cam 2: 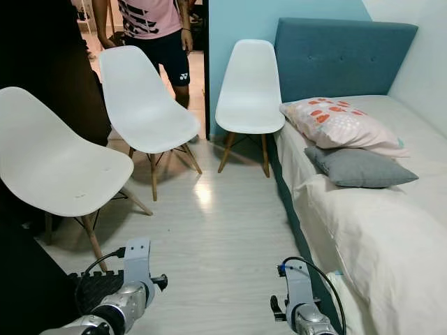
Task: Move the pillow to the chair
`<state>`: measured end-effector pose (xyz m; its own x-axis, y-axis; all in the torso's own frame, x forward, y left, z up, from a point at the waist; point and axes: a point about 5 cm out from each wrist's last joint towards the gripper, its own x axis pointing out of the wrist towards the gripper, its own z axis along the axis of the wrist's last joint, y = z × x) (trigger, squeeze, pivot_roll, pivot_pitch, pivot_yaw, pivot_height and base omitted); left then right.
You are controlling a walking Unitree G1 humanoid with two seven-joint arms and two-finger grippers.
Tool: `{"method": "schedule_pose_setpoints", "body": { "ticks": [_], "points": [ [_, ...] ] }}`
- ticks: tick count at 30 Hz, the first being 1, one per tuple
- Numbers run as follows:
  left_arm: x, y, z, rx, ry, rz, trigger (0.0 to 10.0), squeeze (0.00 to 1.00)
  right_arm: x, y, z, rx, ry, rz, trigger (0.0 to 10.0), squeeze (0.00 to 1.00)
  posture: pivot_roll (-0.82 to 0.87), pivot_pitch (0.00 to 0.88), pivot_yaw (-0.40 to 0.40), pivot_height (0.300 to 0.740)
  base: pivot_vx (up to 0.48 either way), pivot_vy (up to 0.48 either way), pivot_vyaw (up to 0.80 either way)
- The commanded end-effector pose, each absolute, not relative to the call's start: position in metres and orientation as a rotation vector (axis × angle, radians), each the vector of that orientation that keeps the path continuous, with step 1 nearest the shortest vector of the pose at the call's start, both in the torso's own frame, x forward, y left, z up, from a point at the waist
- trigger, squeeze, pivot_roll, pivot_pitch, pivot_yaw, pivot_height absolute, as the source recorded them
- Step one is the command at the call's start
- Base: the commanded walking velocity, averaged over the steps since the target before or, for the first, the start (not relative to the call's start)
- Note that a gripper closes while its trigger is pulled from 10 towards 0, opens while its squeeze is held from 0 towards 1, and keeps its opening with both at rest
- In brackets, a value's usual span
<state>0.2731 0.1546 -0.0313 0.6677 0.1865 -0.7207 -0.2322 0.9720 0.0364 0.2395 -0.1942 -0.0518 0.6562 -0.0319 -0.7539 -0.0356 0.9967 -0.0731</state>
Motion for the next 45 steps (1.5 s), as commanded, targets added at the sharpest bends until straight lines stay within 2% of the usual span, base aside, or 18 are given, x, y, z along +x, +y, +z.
{"method": "schedule_pose_setpoints", "body": {
  "ticks": [1,11,19,20,21,22,23,24,26,33,38,41,44,45],
  "points": [
    [0.278,0.156,-0.027,-0.064,0.783,0.231,10.0,0.00,0.246,-0.192,-0.048,-0.061,0.830,-0.009,10.0,0.00,0.13,0.000,-0.059,0.740,0.000,0.000,0.00],
    [0.287,0.156,-0.019,0.020,0.718,0.161,10.0,0.00,0.262,-0.190,-0.035,-0.057,0.746,0.027,10.0,0.00,0.14,0.000,-0.068,0.740,0.000,0.000,0.00],
    [0.291,0.157,-0.015,0.097,0.691,0.143,10.0,0.02,0.271,-0.196,-0.026,-0.129,0.718,0.061,10.0,0.00,0.14,0.000,-0.065,0.740,0.000,0.000,0.00],
    [0.269,0.188,-0.029,0.099,0.701,0.186,10.0,0.02,0.271,-0.195,-0.027,-0.129,0.715,0.060,10.0,0.00,0.14,0.000,-0.062,0.740,0.000,0.000,0.00],
    [0.232,0.233,-0.045,0.094,0.712,0.243,10.0,0.02,0.269,-0.202,-0.026,-0.127,0.712,0.050,10.0,0.00,0.15,0.000,-0.061,0.740,0.000,0.000,0.00],
    [0.232,0.233,-0.045,0.094,0.712,0.243,10.0,0.02,0.269,-0.202,-0.026,-0.127,0.712,0.050,10.0,0.00,0.15,0.000,-0.061,0.740,0.000,0.000,0.00],
    [0.203,0.263,-0.051,0.104,0.717,0.278,10.0,0.00,0.268,-0.207,-0.026,-0.125,0.710,0.042,10.0,0.00,0.15,0.000,-0.061,0.740,0.000,0.000,0.00],
    [0.183,0.280,-0.054,0.113,0.730,0.305,10.0,0.00,0.267,-0.213,-0.026,-0.119,0.710,0.027,10.0,0.00,0.15,0.000,-0.060,0.740,0.000,0.000,0.00],
    [0.173,0.284,-0.057,0.105,0.753,0.324,10.0,0.00,0.264,-0.219,-0.026,-0.116,0.714,0.010,10.0,0.00,0.14,0.000,-0.058,0.740,0.000,0.000,0.00],
    [0.170,0.278,-0.062,0.090,0.784,0.334,10.0,0.00,0.262,-0.220,-0.029,-0.101,0.725,-0.005,10.0,0.00,0.13,0.000,-0.054,0.740,0.000,0.000,0.00],
    [0.180,0.273,-0.058,0.076,0.742,0.307,10.0,0.00,0.257,-0.221,-0.031,-0.108,0.725,0.016,10.0,0.00,0.13,0.000,-0.055,0.740,0.000,0.000,0.00],
    [0.203,0.285,-0.038,0.107,0.612,0.269,10.0,0.00,0.256,-0.235,-0.027,-0.175,0.705,0.032,10.0,0.00,0.14,0.000,-0.057,0.740,0.000,0.000,0.00],
    [0.206,0.287,-0.033,0.115,0.590,0.264,10.0,0.00,0.256,-0.240,-0.025,-0.189,0.701,0.025,10.0,0.00,0.14,0.000,-0.058,0.740,0.000,0.000,0.00],
    [0.212,0.292,-0.027,0.129,0.556,0.257,10.0,0.00,0.256,-0.249,-0.022,-0.203,0.695,0.008,10.0,0.00,0.14,0.000,-0.061,0.740,0.000,0.000,0.00]
  ]
}}
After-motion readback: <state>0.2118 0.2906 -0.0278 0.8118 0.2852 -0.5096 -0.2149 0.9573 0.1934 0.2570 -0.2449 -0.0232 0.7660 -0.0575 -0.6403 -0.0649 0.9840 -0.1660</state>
